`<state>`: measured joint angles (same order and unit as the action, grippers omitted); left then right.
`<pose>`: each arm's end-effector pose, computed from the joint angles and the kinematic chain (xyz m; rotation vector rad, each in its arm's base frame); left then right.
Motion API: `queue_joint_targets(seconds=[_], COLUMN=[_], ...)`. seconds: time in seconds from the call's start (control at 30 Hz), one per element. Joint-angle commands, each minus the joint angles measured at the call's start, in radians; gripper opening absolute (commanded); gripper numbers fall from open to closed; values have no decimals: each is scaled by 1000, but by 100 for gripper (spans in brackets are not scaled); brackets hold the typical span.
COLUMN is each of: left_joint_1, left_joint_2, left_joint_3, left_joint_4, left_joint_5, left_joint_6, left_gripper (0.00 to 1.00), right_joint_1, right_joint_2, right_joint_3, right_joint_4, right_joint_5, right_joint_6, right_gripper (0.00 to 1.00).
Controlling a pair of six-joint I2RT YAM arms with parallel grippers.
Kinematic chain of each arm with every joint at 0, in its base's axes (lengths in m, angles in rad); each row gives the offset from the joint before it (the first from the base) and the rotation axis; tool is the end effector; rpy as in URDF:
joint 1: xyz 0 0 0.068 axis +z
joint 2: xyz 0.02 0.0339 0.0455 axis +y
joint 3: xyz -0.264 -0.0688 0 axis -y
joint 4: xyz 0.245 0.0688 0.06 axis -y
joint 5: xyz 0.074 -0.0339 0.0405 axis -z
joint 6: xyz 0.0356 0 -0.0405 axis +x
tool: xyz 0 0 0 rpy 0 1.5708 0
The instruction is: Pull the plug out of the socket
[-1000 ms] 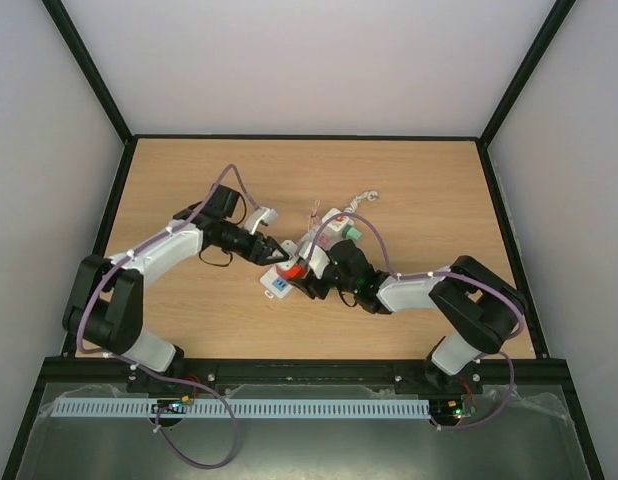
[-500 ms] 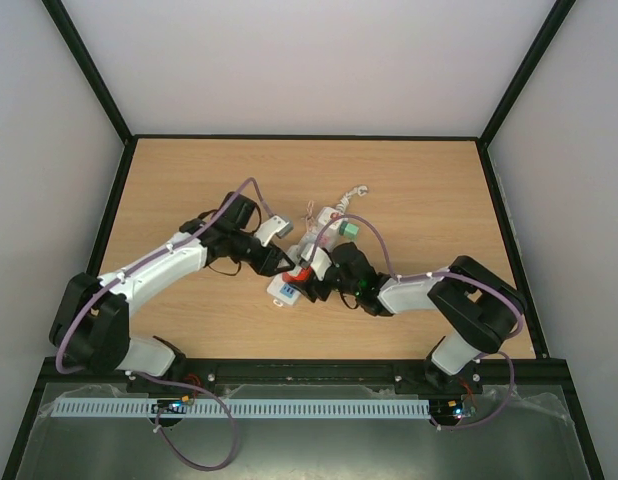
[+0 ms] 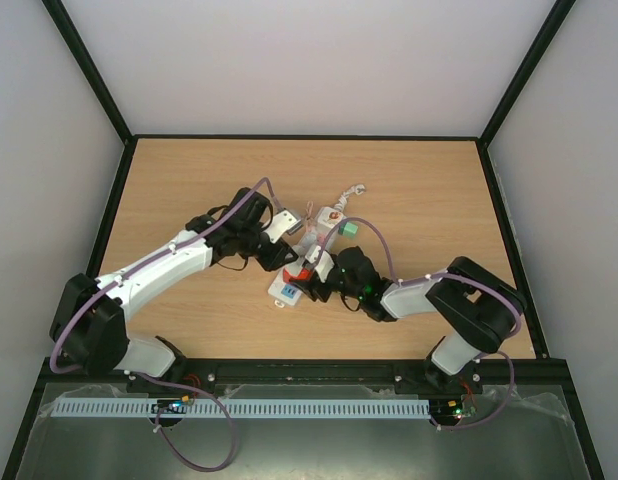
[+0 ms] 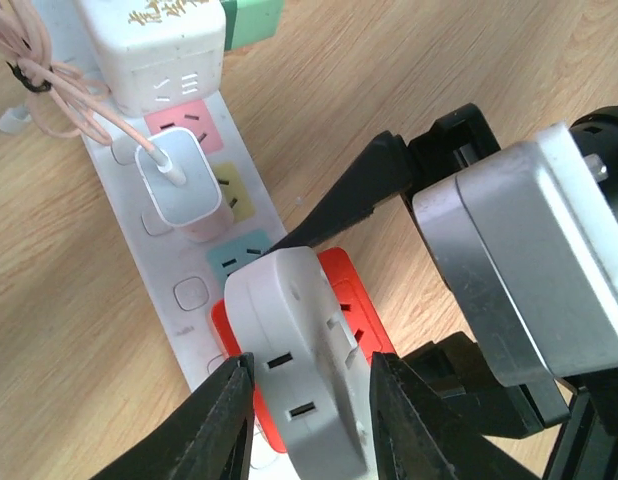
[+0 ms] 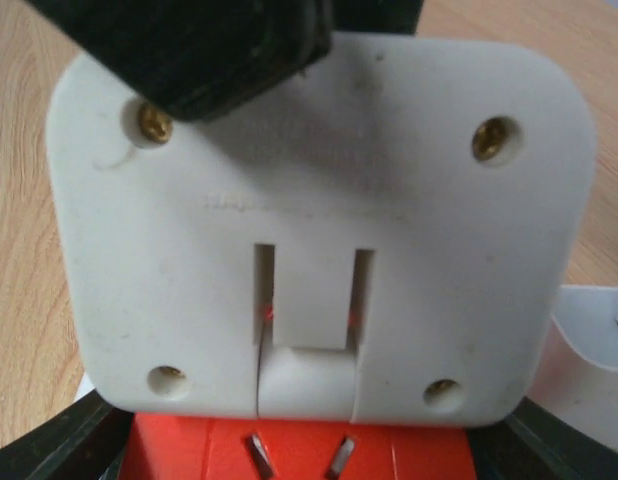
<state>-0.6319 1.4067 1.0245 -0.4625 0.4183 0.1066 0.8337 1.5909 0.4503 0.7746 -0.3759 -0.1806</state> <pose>0.2314 -0.1873 0.2586 1.0666 2.2096 -0.7425 0.1799 0.2176 0.1415 -1.1861 1.6024 0.7921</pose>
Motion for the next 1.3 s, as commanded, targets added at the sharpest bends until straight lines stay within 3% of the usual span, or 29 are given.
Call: queue_joint_targets(seconds=[0.0, 0.6, 0.8, 0.97, 1.07, 1.27], left_joint_1=[-8, 14, 39, 74, 72, 50], left_joint_2=[13, 15, 3, -40, -48, -57], left_joint_3=[31, 29, 27, 20, 7, 12], left_joint_4=[-44, -63, -59, -41, -35, -54], left_joint_5=[-11, 93, 71, 2, -64, -70], left_joint_6=[28, 27, 19, 25, 38, 60], left_gripper=[35, 39, 42, 55, 66, 75], right_joint_1=[5, 7, 6, 7, 7, 7], right_joint_2=[35, 232, 219, 188, 190, 193], right_joint_3=[14, 90, 58, 30, 23, 22], right_joint_4=[147, 391, 430, 433, 432, 438], right_joint_5=[27, 122, 120, 86, 65, 64], right_joint_6=[33, 219, 215, 202, 194, 177], right_gripper=[67, 54, 68, 83, 84, 81])
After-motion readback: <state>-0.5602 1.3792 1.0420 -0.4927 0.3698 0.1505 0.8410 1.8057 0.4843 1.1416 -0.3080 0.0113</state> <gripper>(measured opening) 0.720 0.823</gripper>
